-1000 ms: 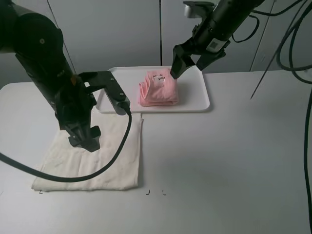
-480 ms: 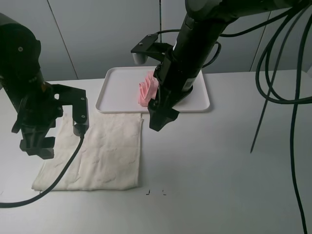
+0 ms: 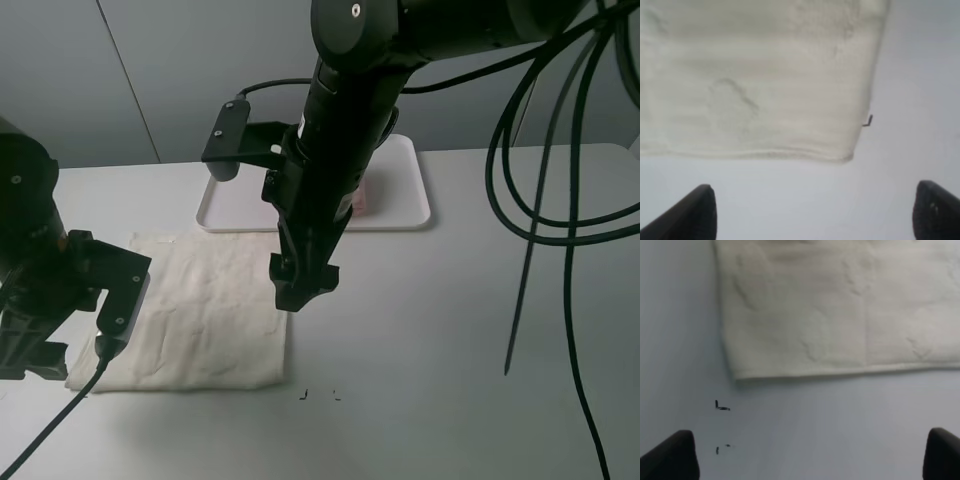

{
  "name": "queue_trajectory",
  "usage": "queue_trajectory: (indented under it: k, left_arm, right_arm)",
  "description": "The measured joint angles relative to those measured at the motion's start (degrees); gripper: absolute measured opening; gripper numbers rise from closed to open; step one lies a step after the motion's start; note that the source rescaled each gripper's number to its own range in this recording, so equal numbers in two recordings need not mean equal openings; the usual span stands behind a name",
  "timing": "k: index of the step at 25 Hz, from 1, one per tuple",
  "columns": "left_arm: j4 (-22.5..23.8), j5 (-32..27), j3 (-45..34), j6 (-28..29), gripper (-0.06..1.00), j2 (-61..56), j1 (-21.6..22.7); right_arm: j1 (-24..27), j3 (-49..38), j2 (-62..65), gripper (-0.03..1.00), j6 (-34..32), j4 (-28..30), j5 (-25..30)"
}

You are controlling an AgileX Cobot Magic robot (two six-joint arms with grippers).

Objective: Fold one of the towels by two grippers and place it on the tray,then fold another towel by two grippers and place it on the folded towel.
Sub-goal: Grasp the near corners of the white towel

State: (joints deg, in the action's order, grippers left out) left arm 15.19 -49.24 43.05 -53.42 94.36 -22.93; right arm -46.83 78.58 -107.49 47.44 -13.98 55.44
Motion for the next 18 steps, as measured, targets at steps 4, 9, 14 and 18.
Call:
queue_trajectory:
  k: [4, 9, 14, 18]
  left_arm:
    - [-2.41, 4.95, -4.2, -5.42, 1.0, -1.02, 4.42]
    - [-4.48, 8.03, -6.15, -12.82, 1.0, -1.87, 5.08]
    - [-5.4, 12.22, -6.8, -16.48, 1.0, -1.87, 6.99]
    - [-6.3, 12.9, -7.65, -20.38, 1.0, -0.66, 9.66]
  right_arm:
    - [-3.22, 0.0, -3.18, 0.97, -2.23, 1.85, -0.48]
    - [-7.3, 0.0, -6.47, 0.97, -3.53, 4.45, -1.69]
    - [-9.39, 0.0, -8.82, 0.97, -5.33, 5.74, -3.13]
    - [-9.66, 0.0, -9.39, 0.97, -6.19, 5.89, -4.28]
